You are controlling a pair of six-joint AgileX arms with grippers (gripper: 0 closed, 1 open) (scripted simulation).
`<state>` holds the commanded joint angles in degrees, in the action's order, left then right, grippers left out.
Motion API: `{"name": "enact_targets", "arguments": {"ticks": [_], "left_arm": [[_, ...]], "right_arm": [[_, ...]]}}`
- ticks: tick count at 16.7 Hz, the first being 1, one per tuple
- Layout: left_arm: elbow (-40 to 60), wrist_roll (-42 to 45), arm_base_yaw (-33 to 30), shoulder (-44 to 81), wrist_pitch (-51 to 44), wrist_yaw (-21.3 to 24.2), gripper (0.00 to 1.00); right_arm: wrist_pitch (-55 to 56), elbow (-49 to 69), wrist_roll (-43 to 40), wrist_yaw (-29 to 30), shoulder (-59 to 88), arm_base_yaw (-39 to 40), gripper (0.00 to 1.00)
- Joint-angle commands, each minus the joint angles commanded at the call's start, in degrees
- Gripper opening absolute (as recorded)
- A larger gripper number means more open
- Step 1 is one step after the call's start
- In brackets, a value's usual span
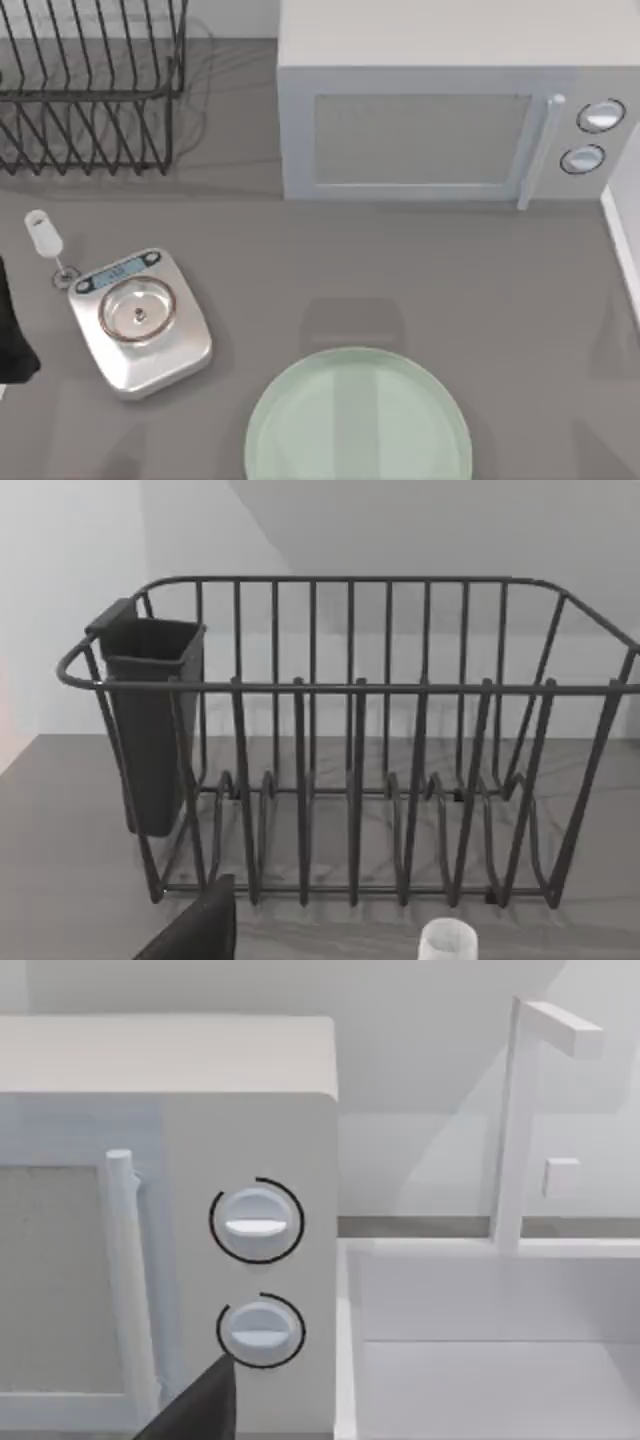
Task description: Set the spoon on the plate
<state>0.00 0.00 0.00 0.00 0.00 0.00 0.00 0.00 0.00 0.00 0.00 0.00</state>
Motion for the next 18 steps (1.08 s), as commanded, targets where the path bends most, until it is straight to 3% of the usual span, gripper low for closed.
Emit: {"name": "enact_targets", "arguments": {"ticks": [4,7,18], "left_arm": [[1.74,0.23,0.24,1.95,-1.86,-0.04,1.0],[7.53,0.98,0.93,9.29,-8.29,-0.04,1.0],[38.39,4.87,4.83,63.18,-47.71,0.15,1.0]], "right_arm": [[0.0,0.0,0.0,0.0,0.0,0.0,1.0],[0.0,0.0,0.0,0.0,0.0,0.0,1.0],[0.0,0.0,0.0,0.0,0.0,0.0,1.0]]}}
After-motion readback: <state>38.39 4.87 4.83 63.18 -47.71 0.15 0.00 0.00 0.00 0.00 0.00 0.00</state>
